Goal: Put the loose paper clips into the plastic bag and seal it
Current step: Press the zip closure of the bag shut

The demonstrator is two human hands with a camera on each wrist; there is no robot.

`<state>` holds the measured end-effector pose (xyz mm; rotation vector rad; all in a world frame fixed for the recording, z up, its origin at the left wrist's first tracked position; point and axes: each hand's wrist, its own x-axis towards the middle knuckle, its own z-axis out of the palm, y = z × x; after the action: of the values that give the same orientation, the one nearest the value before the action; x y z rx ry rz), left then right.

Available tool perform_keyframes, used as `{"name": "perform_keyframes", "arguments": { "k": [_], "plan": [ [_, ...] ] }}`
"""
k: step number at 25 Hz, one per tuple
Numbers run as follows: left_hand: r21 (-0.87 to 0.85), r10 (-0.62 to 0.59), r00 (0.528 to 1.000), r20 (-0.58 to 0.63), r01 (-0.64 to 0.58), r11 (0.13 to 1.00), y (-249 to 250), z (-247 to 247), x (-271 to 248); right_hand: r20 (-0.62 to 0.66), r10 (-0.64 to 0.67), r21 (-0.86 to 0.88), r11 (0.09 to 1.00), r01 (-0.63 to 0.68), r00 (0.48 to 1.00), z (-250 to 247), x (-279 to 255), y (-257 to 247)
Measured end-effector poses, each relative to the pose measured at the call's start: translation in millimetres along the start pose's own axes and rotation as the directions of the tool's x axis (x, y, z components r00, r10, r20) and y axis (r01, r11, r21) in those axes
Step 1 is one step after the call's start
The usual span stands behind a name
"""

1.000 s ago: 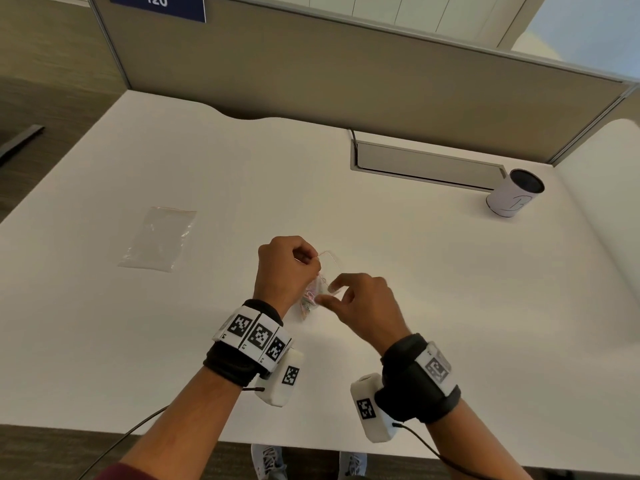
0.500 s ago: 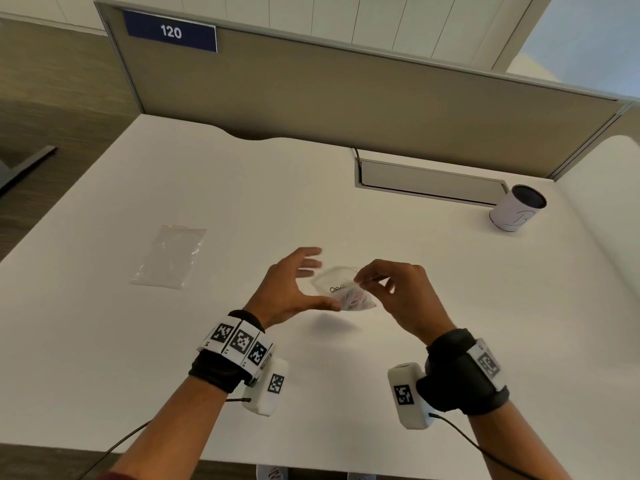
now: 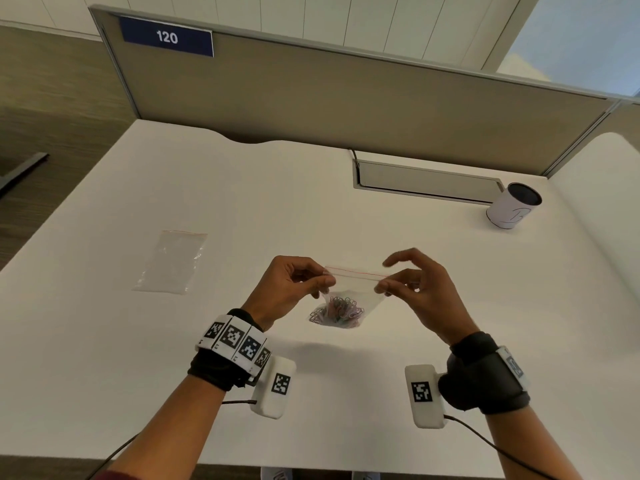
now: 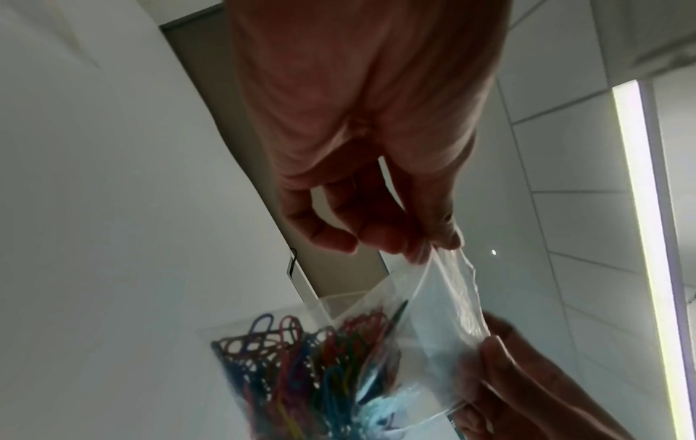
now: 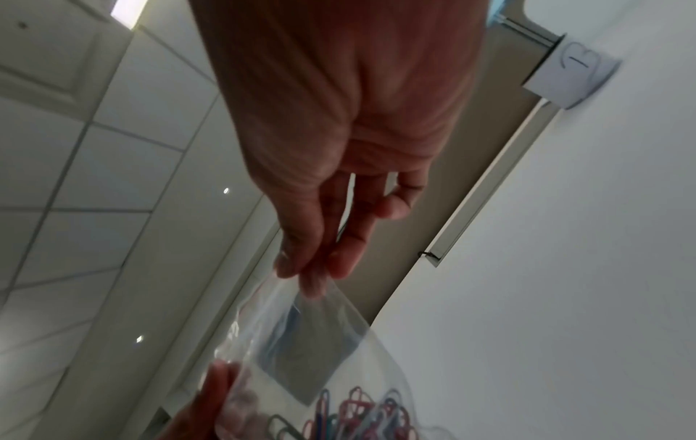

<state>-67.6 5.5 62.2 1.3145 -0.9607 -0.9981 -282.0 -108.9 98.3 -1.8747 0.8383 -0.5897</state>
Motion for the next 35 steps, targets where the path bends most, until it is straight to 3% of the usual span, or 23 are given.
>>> {"name": "perform_keyframes", "arguments": {
  "k": [7,12,15,19,24,29,35],
  "plan": [
    [0.023,-0.032,0.999,-0.034,0.032,0.999,0,-2,-3,-0.013,0.059,0.117,0.991,-0.057,0.998,12,-1,-2],
    [0.033,-0.04,0.996,-0.079,0.042,0.999,1,1,-7,-0.057,0.048,-0.066,0.996,-0.052,0.997,20,0,6],
    [0.055,-0.028,0.995,-0.095,0.033,0.998,2,4,-10,-0.077,0.044,-0.072,0.996,-0.05,0.996,22,-3,7],
    [0.134,0.025,0.996,-0.089,-0.013,0.991,7,12,-13,-0.001,0.106,0.048,0.993,-0.106,0.994,14,-7,5],
    [0.234,0.067,0.998,-0.021,-0.061,0.97,16,18,-15,0.115,0.077,-0.02,0.997,-0.075,0.99,10,-4,7],
    [0.226,0.042,0.997,-0.071,-0.026,0.974,17,24,-10,0.132,0.085,0.227,0.967,-0.114,0.988,4,5,18],
    [0.168,0.039,0.988,-0.148,-0.013,0.986,14,43,0,0.13,0.017,0.303,0.951,-0.056,0.991,-7,12,18]
  ]
}}
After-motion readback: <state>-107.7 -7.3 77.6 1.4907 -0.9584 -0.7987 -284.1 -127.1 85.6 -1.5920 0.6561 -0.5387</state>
